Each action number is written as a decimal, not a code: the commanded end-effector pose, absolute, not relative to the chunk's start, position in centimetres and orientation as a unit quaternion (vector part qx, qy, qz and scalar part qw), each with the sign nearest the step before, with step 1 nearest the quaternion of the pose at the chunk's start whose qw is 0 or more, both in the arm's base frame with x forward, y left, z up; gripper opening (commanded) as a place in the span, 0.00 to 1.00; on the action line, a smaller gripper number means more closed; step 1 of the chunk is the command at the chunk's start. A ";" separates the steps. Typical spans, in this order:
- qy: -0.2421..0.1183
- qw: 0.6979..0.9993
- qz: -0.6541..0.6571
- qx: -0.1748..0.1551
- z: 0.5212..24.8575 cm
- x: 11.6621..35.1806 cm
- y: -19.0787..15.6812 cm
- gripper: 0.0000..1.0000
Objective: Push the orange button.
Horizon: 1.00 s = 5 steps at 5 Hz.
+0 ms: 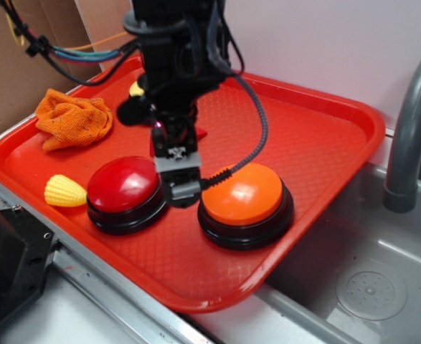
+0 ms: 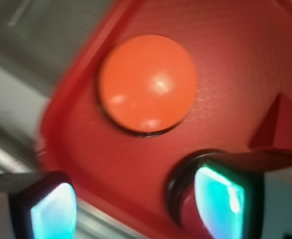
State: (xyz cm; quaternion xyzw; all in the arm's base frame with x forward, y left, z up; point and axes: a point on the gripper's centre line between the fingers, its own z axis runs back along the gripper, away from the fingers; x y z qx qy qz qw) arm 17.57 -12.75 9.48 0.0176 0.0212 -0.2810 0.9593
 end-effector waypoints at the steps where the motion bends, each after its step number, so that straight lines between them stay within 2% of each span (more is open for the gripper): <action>1: 0.002 0.960 -0.281 0.012 10.5 17.4 -13.7 1.00; 2: 0.002 0.960 -0.281 0.012 10.5 17.4 -13.7 1.00; 3: 0.014 0.958 -0.286 0.014 7.7 19.7 -13.5 1.00; 4: 0.029 0.961 -0.276 0.012 6.6 21.6 -14.5 1.00; 5: 0.013 0.967 -0.256 -0.011 5.7 21.1 -13.9 1.00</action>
